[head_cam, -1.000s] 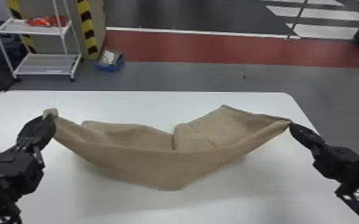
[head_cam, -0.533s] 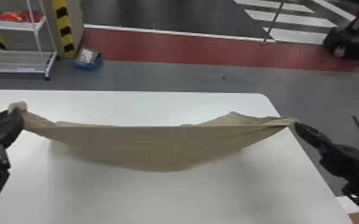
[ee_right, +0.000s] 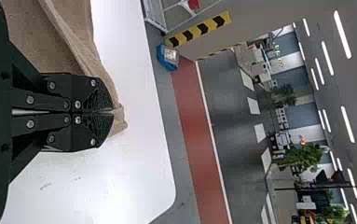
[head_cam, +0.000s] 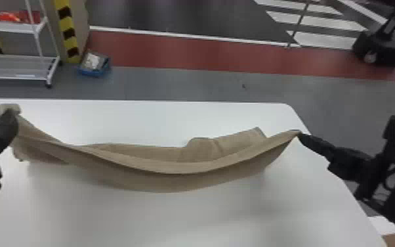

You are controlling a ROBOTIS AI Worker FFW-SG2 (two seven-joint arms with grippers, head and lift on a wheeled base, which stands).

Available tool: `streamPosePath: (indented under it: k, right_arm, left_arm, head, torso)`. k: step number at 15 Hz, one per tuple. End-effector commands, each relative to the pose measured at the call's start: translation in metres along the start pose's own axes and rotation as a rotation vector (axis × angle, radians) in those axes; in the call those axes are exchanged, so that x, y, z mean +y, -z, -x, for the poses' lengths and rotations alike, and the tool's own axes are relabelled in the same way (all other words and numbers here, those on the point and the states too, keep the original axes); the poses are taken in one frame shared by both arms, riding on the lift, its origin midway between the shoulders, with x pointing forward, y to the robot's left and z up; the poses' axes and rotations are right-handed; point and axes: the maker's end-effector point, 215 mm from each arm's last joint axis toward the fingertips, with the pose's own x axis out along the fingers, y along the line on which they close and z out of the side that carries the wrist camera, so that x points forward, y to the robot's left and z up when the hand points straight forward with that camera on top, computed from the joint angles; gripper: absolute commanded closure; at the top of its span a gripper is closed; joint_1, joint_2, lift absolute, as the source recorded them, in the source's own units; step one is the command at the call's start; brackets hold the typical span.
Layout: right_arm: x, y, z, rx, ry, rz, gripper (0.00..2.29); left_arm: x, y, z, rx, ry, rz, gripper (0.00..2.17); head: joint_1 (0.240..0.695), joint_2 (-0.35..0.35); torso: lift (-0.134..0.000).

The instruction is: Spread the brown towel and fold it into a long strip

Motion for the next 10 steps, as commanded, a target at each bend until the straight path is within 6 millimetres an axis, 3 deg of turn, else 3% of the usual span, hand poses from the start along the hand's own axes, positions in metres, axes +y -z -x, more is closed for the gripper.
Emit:
streamPosePath:
  k: [1,3,4,8,10]
  right_arm:
    - [0.006,0.004,-0.02,0.024,-0.011,0.003,1.48]
    - [0.009,0.012,-0.025,0.037,-0.016,0.007,1.48]
    - [0.007,0.017,-0.026,0.043,-0.014,0.0,1.48]
    - [-0.005,0.016,-0.019,0.03,0.006,-0.005,1.48]
    - [-0.01,0.013,-0.016,0.022,0.011,-0.008,1.48]
  left_arm:
    - [0.01,0.024,-0.007,0.042,-0.018,-0.003,1.65]
    - [0.021,0.054,-0.012,0.093,-0.049,-0.002,1.63]
    - [0.025,0.07,-0.014,0.117,-0.057,-0.001,1.43]
    - [0.044,0.152,-0.029,0.237,-0.089,-0.002,1.39]
    - [0.053,0.176,-0.034,0.256,-0.101,-0.003,1.1]
  head:
    - [0.695,-0.182]
    - [0.695,-0.16]
    - [0.695,-0.141]
    - [0.695,-0.122]
    - [0.695,-0.119]
  torso:
    - [-0.123]
    - [-0.123]
    - [-0.123]
    - [-0.123]
    - [-0.123]
